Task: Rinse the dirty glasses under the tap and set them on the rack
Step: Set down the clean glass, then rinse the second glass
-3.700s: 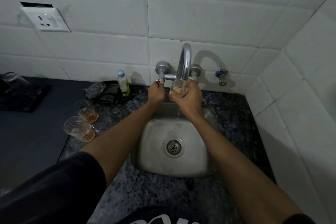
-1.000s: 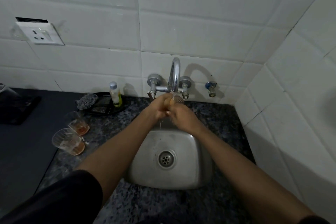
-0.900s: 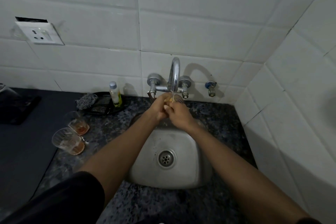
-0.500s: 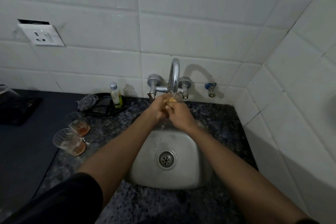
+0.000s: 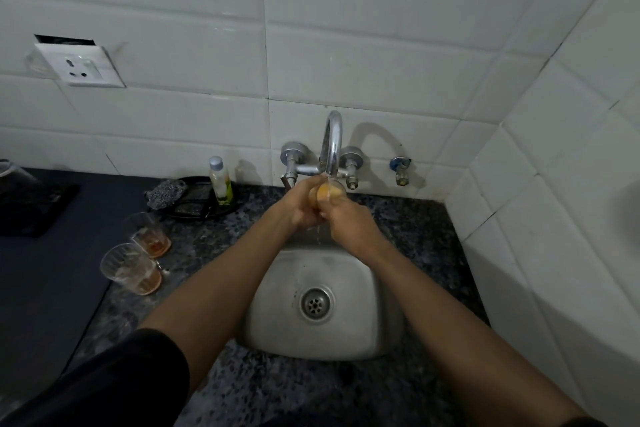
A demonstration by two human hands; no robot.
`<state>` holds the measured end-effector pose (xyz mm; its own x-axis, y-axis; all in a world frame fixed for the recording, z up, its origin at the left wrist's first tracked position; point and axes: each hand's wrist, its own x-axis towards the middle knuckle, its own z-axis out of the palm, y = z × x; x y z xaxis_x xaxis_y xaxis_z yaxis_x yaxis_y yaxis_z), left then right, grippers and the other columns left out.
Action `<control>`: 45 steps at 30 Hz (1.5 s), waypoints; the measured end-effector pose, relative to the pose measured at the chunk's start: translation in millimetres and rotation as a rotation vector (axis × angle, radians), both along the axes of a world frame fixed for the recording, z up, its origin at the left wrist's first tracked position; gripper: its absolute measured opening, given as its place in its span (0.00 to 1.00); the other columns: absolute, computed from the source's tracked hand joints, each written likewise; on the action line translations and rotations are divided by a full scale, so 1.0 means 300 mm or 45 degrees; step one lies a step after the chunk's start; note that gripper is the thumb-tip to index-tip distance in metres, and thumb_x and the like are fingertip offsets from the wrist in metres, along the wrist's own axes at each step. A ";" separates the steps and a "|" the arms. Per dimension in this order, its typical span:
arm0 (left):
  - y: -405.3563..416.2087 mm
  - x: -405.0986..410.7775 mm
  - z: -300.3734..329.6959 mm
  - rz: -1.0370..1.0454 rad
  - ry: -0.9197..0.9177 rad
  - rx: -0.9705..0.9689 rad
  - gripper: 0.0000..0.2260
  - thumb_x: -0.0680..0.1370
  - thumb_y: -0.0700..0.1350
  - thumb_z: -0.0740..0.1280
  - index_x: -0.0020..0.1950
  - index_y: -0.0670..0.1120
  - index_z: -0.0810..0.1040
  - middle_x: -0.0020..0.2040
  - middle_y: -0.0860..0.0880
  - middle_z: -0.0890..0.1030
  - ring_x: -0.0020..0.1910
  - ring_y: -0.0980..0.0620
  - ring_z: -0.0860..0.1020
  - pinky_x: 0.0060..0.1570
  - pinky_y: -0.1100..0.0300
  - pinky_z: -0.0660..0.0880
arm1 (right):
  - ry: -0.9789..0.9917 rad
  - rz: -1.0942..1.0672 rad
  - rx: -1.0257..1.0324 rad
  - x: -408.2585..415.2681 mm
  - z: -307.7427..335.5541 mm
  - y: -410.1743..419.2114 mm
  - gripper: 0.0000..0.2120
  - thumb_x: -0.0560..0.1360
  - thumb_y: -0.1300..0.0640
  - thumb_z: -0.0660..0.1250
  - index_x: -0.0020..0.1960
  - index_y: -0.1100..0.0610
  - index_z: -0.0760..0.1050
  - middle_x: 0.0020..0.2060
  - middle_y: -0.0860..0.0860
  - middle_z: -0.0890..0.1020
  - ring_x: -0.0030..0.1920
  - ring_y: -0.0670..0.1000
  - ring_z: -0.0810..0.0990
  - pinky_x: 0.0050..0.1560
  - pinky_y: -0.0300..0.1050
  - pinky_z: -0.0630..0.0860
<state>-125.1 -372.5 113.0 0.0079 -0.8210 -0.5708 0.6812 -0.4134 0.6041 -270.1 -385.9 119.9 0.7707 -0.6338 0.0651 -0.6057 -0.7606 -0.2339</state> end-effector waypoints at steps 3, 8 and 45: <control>0.006 -0.005 -0.007 0.050 -0.009 -0.051 0.08 0.82 0.46 0.66 0.49 0.42 0.81 0.41 0.46 0.82 0.36 0.49 0.82 0.33 0.60 0.79 | -0.268 -0.116 0.256 0.006 -0.026 0.009 0.12 0.83 0.57 0.64 0.65 0.53 0.79 0.53 0.54 0.85 0.49 0.53 0.83 0.50 0.52 0.81; 0.012 -0.021 -0.036 0.062 0.039 -0.096 0.10 0.81 0.47 0.65 0.47 0.42 0.82 0.41 0.46 0.82 0.40 0.48 0.82 0.39 0.55 0.79 | -0.529 -0.353 0.578 0.072 0.010 0.003 0.13 0.86 0.54 0.59 0.59 0.59 0.80 0.50 0.57 0.83 0.46 0.54 0.84 0.47 0.54 0.84; 0.105 0.005 -0.109 0.221 -0.218 -0.194 0.29 0.67 0.33 0.74 0.66 0.45 0.71 0.51 0.39 0.80 0.46 0.42 0.83 0.41 0.48 0.80 | -0.912 -0.647 1.340 -0.034 -0.133 0.039 0.22 0.78 0.45 0.74 0.65 0.56 0.74 0.60 0.56 0.82 0.56 0.53 0.85 0.54 0.50 0.86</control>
